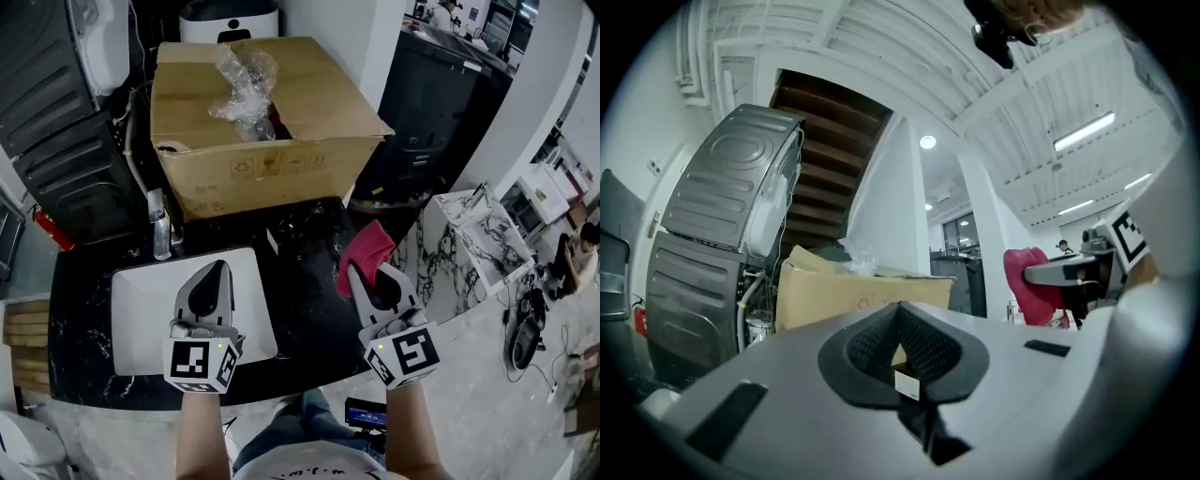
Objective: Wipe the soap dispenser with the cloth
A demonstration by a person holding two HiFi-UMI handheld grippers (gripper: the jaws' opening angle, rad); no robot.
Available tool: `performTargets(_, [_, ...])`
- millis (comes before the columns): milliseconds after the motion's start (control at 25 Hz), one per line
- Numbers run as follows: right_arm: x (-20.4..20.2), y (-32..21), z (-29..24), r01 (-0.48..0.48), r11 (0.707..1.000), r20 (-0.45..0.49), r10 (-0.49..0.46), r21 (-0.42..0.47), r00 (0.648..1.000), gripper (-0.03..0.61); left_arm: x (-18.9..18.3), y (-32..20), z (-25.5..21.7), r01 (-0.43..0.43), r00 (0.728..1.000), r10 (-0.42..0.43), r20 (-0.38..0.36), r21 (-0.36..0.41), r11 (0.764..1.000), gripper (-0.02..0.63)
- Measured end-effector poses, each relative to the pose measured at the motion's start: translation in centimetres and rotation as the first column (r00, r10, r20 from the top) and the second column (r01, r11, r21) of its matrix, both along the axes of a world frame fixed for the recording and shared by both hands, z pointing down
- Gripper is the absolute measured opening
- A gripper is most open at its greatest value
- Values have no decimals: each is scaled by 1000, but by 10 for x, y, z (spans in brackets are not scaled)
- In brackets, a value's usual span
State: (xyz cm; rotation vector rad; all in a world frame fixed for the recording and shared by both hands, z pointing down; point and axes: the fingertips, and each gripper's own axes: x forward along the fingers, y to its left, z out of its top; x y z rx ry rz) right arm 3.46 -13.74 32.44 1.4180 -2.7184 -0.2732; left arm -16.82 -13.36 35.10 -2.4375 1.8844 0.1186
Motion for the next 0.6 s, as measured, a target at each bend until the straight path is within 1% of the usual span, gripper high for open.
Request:
performTargets(120, [-3,13,-7,-31,999,8,31,24,999,48,-4,12,-9,-13,1000,13,15,24,1000,12])
performTargets(320, [-4,31,-15,-59,997,-9,59,52,998,48,-7,27,-20,-20,1000,20,7,52,998,12])
performTargets(600, [-5,52,-17,-52,997,-10,53,60,999,48,-7,46,-25,-21,1000,21,3,52,998,12])
